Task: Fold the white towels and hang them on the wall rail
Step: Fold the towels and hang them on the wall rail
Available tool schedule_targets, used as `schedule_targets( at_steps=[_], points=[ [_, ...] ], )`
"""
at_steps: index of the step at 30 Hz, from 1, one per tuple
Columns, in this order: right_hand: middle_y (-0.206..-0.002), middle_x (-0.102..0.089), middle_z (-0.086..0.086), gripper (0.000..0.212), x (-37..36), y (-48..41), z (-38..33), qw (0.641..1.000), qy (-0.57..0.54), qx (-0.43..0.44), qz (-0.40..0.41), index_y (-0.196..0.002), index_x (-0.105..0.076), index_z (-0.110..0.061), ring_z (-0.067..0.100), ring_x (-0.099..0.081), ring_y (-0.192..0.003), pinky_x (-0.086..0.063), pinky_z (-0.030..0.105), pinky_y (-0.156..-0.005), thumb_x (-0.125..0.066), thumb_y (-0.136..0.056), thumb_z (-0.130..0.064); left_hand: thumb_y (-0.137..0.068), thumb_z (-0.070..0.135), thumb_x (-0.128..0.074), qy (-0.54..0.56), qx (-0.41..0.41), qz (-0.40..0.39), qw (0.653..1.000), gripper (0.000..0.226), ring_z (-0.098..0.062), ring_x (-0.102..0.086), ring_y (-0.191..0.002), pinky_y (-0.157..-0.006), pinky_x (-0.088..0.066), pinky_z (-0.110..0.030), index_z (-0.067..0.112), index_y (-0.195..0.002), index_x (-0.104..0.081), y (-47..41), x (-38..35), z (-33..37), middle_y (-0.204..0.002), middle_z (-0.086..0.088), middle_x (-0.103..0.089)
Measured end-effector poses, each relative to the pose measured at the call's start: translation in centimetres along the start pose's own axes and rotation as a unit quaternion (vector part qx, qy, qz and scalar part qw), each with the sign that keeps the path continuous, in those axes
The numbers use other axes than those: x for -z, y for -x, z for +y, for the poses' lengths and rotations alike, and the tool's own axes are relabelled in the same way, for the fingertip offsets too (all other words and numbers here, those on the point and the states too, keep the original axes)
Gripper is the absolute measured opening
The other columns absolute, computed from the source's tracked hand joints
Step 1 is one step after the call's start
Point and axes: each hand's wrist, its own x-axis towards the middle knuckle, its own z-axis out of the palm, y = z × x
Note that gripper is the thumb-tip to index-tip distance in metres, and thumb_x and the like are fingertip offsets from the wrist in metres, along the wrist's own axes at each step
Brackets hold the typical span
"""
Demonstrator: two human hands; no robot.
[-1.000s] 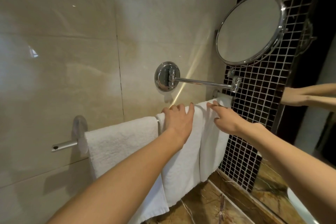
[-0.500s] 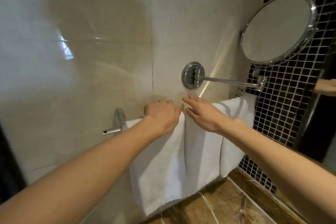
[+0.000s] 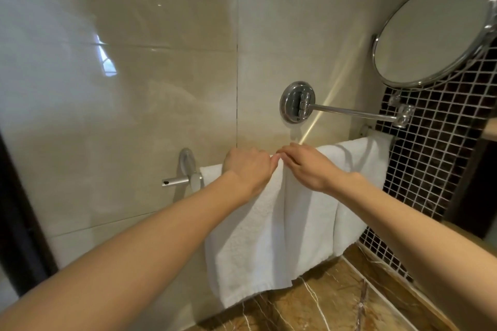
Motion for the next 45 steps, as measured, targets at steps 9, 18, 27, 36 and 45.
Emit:
schedule_targets(
  at_steps=[9,18,27,36,45],
  points=[
    [-0.108,-0.062,0.014,0.032,-0.2,0.0,0.3,1.0,0.005,0.022,0.013,-0.114,-0.062,-0.011,0.031,-0.053,-0.103,-0.036,0.037,-0.09,-0.035,-0.101,-0.022,-0.102,0.044,-0.016,0.005,-0.005,0.026,1.0,0.055,-0.032,-0.062,-0.096,-0.066,-0.032,-0.033,0.013,-0.108,-0.061,-0.5,-0.8,-0.1,-0.105,-0.011,-0.067],
    [-0.142,-0.048,0.01,0.041,0.0,1.4,0.2,0.997,0.029,0.07,0.032,-0.139,-0.047,-0.018,0.026,-0.042,-0.132,-0.033,0.04,-0.106,-0.043,-0.1,-0.031,-0.094,0.062,-0.027,-0.035,-0.034,-0.007,0.999,0.058,-0.029,-0.063,-0.095,-0.065,-0.036,-0.034,0.012,-0.117,-0.048,0.6,-0.2,-1.7,-0.11,-0.008,-0.064],
    [-0.095,-0.068,0.004,0.017,-0.3,1.0,-1.4,0.993,0.012,0.084,0.076,-0.105,-0.059,-0.017,0.026,-0.06,-0.087,-0.046,0.037,-0.073,-0.058,-0.092,-0.028,-0.096,0.048,-0.039,-0.073,-0.097,0.026,0.992,0.042,-0.029,-0.062,-0.089,-0.062,-0.035,-0.034,0.011,-0.116,-0.042,1.3,-0.4,-2.6,-0.109,-0.008,-0.062],
    [-0.096,-0.067,0.003,0.02,0.1,0.8,-1.1,0.992,0.032,0.113,0.054,-0.1,-0.061,-0.014,0.025,-0.06,-0.089,-0.048,0.04,-0.078,-0.057,-0.091,-0.032,-0.097,0.051,-0.028,0.008,-0.061,-0.01,0.998,0.048,-0.034,-0.06,-0.093,-0.066,-0.035,-0.036,0.012,-0.12,-0.042,1.5,-0.2,-2.9,-0.111,-0.013,-0.061],
    [-0.134,-0.055,0.008,0.04,0.8,1.4,0.6,0.996,0.008,0.057,0.068,-0.136,-0.05,-0.012,0.027,-0.049,-0.122,-0.037,0.035,-0.102,-0.048,-0.095,-0.015,-0.096,0.047,-0.034,0.03,-0.074,0.036,0.996,0.044,-0.032,-0.053,-0.102,-0.078,-0.037,-0.039,0.013,-0.124,-0.042,0.3,0.6,-1.0,-0.116,-0.011,-0.053]
  ],
)
